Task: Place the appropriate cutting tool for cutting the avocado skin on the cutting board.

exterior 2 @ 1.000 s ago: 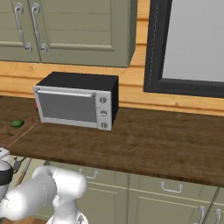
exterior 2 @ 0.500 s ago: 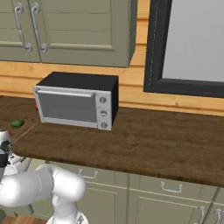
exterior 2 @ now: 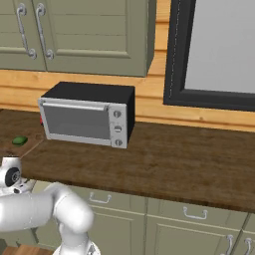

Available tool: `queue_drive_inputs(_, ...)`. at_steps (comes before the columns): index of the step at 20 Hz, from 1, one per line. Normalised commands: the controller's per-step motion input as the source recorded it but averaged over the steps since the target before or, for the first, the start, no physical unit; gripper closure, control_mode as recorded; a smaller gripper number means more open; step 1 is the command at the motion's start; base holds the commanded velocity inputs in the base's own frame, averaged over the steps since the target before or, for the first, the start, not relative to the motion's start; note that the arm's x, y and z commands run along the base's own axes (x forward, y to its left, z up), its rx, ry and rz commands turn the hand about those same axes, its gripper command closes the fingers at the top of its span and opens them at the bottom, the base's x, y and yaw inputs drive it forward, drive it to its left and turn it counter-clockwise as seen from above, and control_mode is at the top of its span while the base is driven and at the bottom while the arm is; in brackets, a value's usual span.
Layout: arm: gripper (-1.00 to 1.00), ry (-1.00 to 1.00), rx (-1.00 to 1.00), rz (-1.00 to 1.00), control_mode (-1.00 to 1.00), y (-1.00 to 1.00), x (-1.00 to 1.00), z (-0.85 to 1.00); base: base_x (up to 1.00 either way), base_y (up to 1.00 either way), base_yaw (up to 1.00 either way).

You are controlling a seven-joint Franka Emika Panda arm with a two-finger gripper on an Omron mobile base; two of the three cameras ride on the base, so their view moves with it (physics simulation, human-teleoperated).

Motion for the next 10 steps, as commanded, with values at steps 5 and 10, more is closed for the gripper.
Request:
queue_drive_inputs(5, -1.0, 0.11, 0.0, 0.0, -1.0, 0.1, -0.11, -0.21, 0.0, 0.0, 0.0)
queue_drive_inputs(10, -1.0, 0.09, 0.0, 0.0, -1.0, 0.0, -0.61, -0.01, 0.0, 0.0, 0.0)
